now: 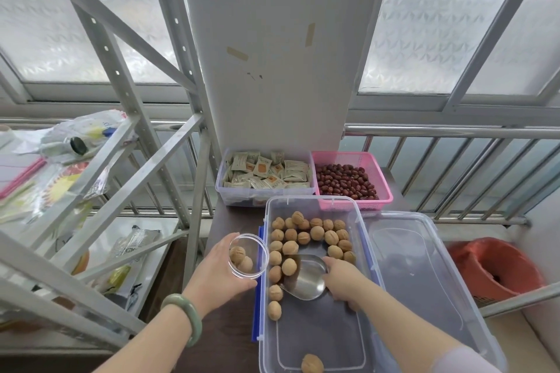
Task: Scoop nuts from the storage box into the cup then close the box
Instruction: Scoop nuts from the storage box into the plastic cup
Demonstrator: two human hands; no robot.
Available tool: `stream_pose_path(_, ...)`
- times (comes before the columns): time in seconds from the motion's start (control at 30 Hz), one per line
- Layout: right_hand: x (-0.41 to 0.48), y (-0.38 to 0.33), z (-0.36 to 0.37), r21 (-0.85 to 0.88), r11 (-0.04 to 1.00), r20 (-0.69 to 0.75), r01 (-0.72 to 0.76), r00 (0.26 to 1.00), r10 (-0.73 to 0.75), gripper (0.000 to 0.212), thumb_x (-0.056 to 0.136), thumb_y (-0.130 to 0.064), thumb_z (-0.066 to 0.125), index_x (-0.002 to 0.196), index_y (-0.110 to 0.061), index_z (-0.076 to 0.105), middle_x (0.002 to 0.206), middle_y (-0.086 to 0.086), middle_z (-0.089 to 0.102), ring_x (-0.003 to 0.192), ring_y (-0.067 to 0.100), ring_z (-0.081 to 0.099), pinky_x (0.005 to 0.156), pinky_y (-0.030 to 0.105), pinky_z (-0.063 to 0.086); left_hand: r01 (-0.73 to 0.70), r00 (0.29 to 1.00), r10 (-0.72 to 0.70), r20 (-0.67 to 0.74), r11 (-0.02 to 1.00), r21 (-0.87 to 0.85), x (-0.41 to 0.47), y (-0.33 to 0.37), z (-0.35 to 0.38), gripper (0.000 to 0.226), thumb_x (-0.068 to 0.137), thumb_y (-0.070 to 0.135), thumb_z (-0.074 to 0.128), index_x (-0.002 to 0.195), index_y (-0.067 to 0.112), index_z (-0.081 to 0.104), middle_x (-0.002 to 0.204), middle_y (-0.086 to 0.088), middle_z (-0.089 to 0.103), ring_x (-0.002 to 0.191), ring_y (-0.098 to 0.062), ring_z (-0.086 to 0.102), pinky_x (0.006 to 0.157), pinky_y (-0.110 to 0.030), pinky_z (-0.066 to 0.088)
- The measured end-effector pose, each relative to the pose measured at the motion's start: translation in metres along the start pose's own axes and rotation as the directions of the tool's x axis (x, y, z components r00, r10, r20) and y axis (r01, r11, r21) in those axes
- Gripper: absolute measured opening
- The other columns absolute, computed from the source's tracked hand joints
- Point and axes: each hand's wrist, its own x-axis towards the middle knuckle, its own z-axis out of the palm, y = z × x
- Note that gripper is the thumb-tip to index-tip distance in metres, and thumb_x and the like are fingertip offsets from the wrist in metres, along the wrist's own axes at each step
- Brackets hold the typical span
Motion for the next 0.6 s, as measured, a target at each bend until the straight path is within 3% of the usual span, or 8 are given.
stream_pose_path(0.1, 0.000, 0.007, 0.007, 0.080, 0.997, 0.028, 0.010, 1.000, -0.012, 0.043, 0.090, -0.015, 0.046, 0.132, -0.020, 0.049, 0.106, 0.005, 0.060, 0.100, 0.025, 0.061, 0.086, 0.035, 0.053, 0.004, 1.000, -0.004, 0.020, 1.000, -0.011, 0.002, 0.003, 0.007, 0.095, 0.057, 0.035, 0.084, 0.137, 0.033, 0.035, 0.129, 0.012, 0.050, 0.119, -0.007, 0.049, 0.101, -0.026, 0.040)
stream_pose_path(0.2, -0.018, 0.019, -0.004, 0.339, 0.940, -0.023, -0.046, 0.998, 0.058, 0.041, 0.091, -0.012, 0.047, 0.131, -0.020, 0.050, 0.102, 0.008, 0.062, 0.089, 0.026, 0.061, 0.082, 0.039, 0.057, -0.062, 0.997, 0.064, 0.048, 0.998, -0.030, 0.008, 0.019, 0.013, 0.096, 0.056, 0.037, 0.084, 0.139, 0.033, 0.034, 0.132, 0.009, 0.051, 0.121, -0.008, 0.049, 0.103, -0.028, 0.041)
stream_pose_path(0.27, -0.019, 0.027, -0.005, 0.434, 0.896, -0.022, -0.090, 0.994, 0.110, 0.039, 0.095, -0.013, 0.043, 0.133, -0.019, 0.048, 0.105, 0.014, 0.064, 0.084, 0.026, 0.063, 0.068, 0.033, 0.058, -0.066, 0.996, 0.069, 0.063, 0.997, -0.042, 0.010, 0.024, 0.017, 0.097, 0.057, 0.038, 0.084, 0.140, 0.033, 0.033, 0.134, 0.010, 0.049, 0.124, -0.008, 0.047, 0.104, -0.028, 0.039)
stream_pose_path(0.37, -0.024, 0.027, -0.001, 0.496, 0.865, -0.023, -0.080, 0.994, 0.105, 0.042, 0.096, -0.008, 0.040, 0.136, -0.019, 0.045, 0.092, 0.010, 0.062, 0.068, 0.018, 0.056, 0.047, 0.020, 0.048, -0.074, 0.995, 0.077, 0.064, 0.997, -0.037, 0.009, 0.021, 0.019, 0.097, 0.056, 0.039, 0.084, 0.139, 0.033, 0.033, 0.134, 0.010, 0.049, 0.123, -0.007, 0.048, 0.105, -0.029, 0.040)
stream_pose_path(0.53, -0.024, 0.022, -0.007, 0.631, 0.772, 0.001, -0.073, 0.996, 0.093, 0.048, 0.097, -0.005, 0.040, 0.141, -0.023, 0.040, 0.104, 0.012, 0.062, 0.076, 0.015, 0.059, 0.047, 0.014, 0.050, -0.084, 0.995, 0.086, 0.051, 0.996, -0.035, 0.008, 0.017, 0.015, 0.097, 0.057, 0.037, 0.084, 0.139, 0.032, 0.033, 0.128, 0.014, 0.046, 0.122, -0.007, 0.047, 0.104, -0.027, 0.038)
stream_pose_path(0.6, -0.026, 0.015, -0.012, 0.608, 0.793, -0.023, -0.032, 0.998, 0.058, 0.046, 0.096, -0.004, 0.038, 0.138, -0.021, 0.043, 0.090, 0.011, 0.062, 0.067, 0.015, 0.056, 0.043, 0.013, 0.046, -0.065, 0.997, 0.067, 0.049, 0.998, -0.026, 0.007, 0.010, 0.013, 0.097, 0.055, 0.038, 0.084, 0.138, 0.032, 0.034, 0.127, 0.014, 0.048, 0.120, -0.008, 0.048, 0.104, -0.027, 0.039)
